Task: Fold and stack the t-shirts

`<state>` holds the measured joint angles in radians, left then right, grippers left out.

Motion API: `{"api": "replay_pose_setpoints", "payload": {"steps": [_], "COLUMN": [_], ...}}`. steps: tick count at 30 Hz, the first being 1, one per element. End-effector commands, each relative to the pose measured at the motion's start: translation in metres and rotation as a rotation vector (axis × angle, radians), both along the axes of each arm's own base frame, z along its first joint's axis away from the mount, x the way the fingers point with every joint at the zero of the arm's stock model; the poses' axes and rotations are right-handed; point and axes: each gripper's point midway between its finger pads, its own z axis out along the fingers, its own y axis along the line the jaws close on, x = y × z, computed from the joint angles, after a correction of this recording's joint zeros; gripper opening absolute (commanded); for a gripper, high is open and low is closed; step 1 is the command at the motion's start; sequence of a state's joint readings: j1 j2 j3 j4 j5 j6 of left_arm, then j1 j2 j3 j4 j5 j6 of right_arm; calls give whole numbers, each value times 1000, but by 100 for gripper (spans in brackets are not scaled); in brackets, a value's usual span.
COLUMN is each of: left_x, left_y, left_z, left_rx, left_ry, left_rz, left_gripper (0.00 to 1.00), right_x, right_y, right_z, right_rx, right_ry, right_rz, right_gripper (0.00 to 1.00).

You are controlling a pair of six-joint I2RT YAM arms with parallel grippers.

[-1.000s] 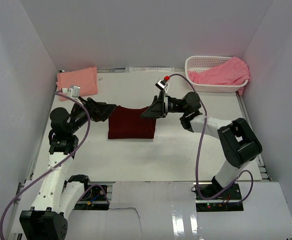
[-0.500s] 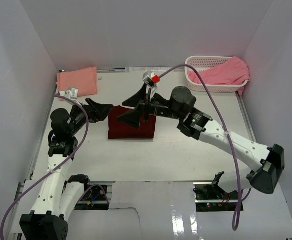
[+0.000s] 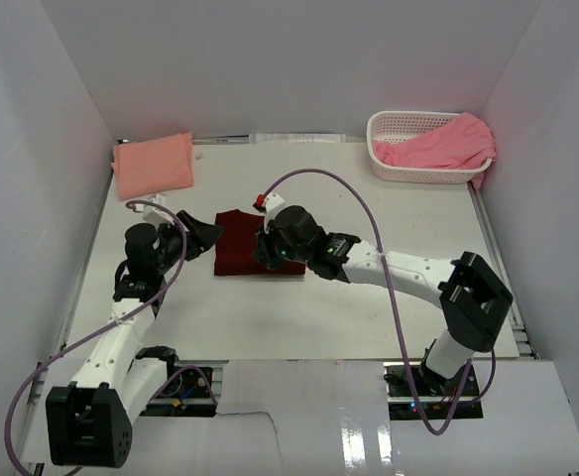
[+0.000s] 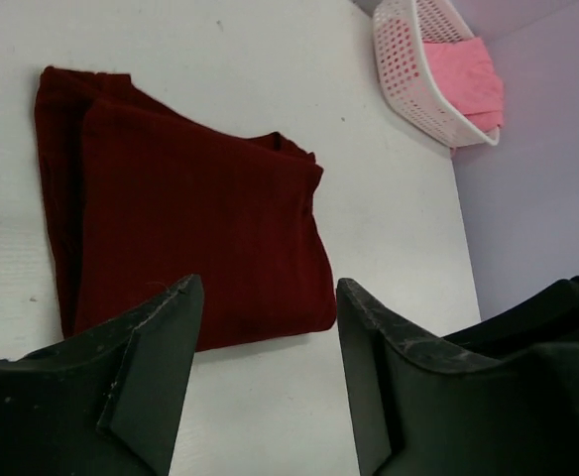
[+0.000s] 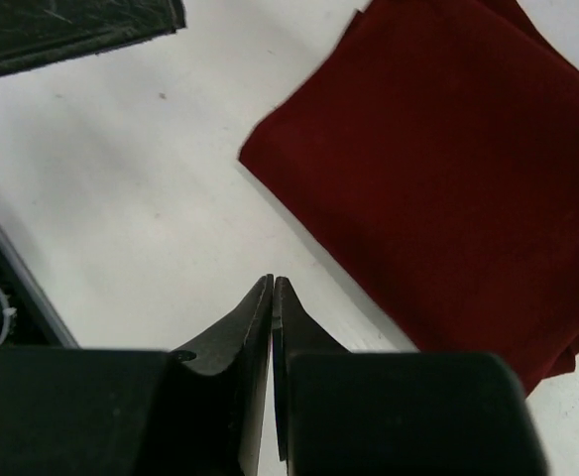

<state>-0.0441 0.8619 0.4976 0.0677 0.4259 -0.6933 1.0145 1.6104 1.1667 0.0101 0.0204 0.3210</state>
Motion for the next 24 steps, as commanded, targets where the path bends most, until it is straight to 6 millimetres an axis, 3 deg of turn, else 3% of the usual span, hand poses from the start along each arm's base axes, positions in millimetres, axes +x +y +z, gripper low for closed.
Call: {"api": "replay_pose_setpoints", "payload": {"steps": [1,2,3,5,6,9,17,24], "left_x": [13,16,17,19,19,26,32,20], "left_y": [2,2,3,-1,-10,-19,-29,-43], "left_z": [-14,-24,-31,-36,-44,-58,-72,-99], "left_rx": [19,24,23,25,37,71,135,222], "left_ry": [22,56,75,86,108,136,108,119], "left_rz": [49,61,77,90,77,88,96,85], "left_gripper": [65,48,36,20,2,0,0,0], "right_x": [26,25,27,30,32,38,52,57], "right_y": [-1,-2,3,3,4,8,18,22], "right_z": [4,-12,-10,-22,-25,-37,-61,-79], "right_rx": [23,12,47,52,53,44,38,26], "right_ry": [-21,-3,-17,-18,-24,-34,-57,-54], "right_rz": [-127,-134,-138,-158,-165,-176,-208,-220], "right_gripper": [8,8,8,8,8,8,8,8]}}
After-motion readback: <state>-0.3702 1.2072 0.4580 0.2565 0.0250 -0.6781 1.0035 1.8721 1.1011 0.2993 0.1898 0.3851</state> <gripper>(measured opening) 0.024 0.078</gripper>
